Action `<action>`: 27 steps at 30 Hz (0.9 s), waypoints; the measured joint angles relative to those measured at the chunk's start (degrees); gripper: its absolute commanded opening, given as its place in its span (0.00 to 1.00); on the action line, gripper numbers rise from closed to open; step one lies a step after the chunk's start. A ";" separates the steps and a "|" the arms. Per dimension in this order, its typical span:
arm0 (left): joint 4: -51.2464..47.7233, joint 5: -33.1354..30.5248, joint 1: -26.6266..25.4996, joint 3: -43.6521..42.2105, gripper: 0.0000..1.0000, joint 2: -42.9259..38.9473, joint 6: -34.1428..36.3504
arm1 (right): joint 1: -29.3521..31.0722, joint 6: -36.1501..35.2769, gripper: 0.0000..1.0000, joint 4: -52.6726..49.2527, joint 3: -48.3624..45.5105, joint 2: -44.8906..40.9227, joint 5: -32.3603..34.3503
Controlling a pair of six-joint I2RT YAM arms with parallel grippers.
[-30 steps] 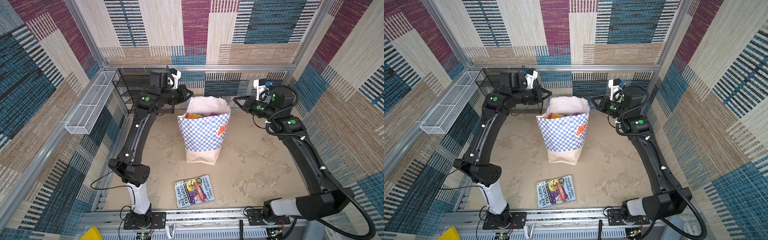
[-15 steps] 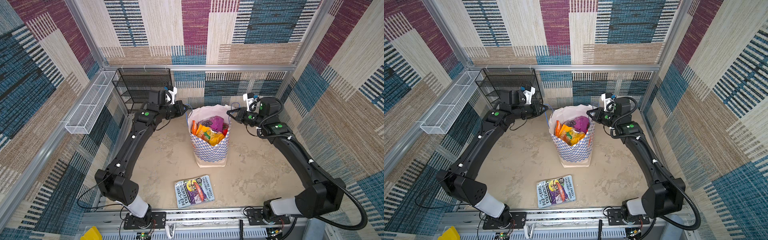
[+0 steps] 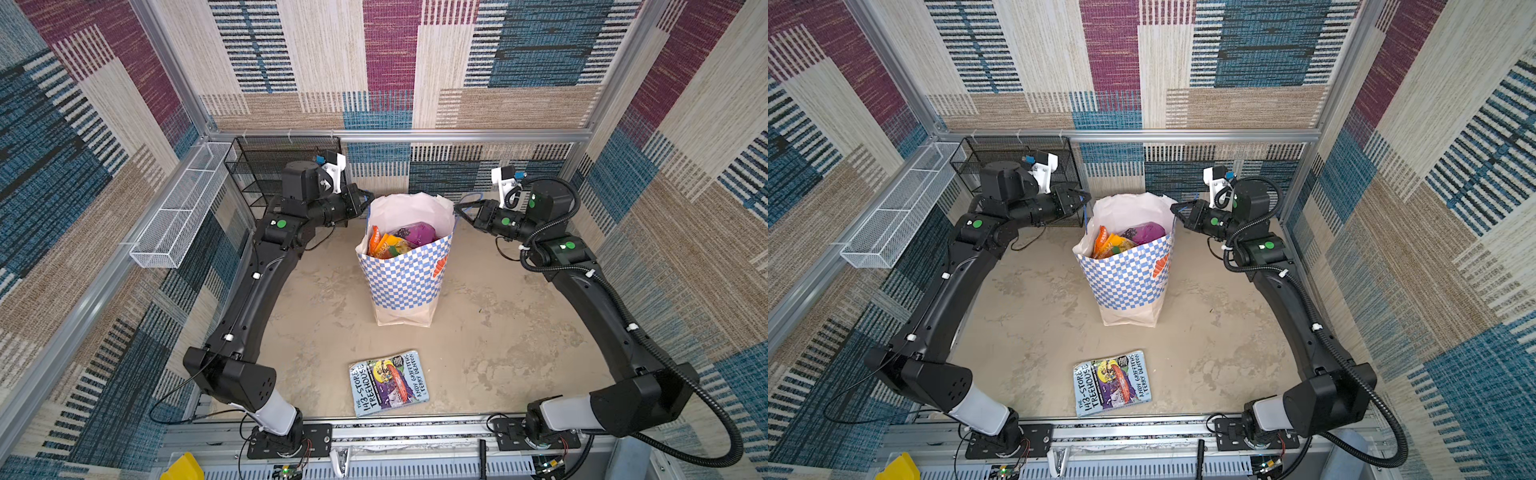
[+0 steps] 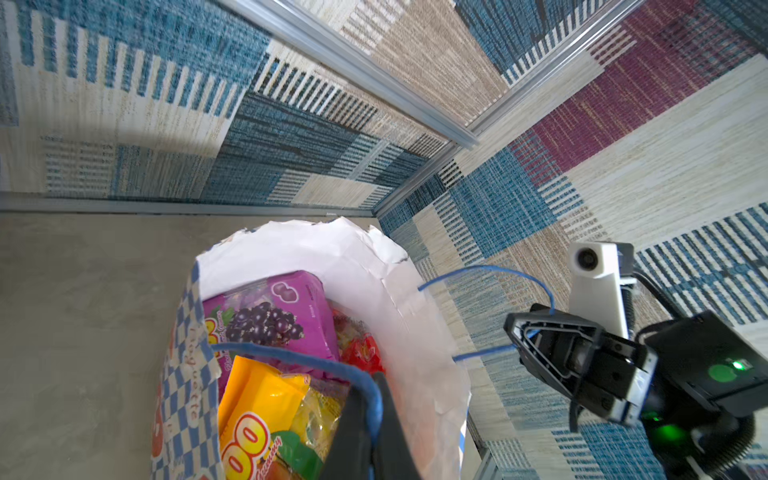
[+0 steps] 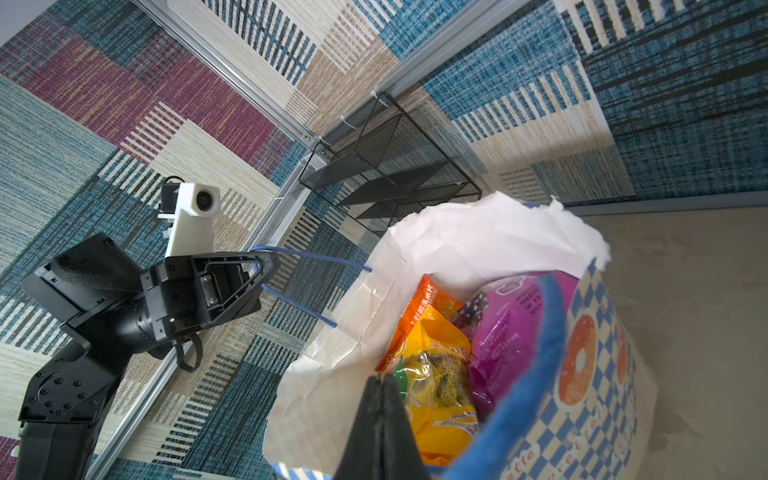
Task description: Place the snacks into the paper bag
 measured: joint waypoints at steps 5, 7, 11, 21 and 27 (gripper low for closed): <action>4.04 0.57 0.02 -12.24 0.00 -2.75 -0.46 | 0.09 1.44 0.00 3.89 -11.61 -1.75 -0.98; 5.03 0.57 0.02 -14.29 0.00 -3.85 -1.09 | 0.11 1.42 0.00 5.38 -13.38 -3.19 -1.40; 7.39 0.46 0.11 -15.02 0.00 -5.90 -1.09 | 0.11 0.94 0.10 5.51 -13.49 -5.42 -0.83; 8.39 -0.92 0.39 -16.50 0.55 -8.94 -0.76 | 0.13 0.46 0.90 4.72 -11.80 -6.12 1.11; 8.50 0.22 0.72 -17.99 1.00 -12.31 1.64 | 0.13 1.44 1.00 3.65 -11.72 -7.50 2.51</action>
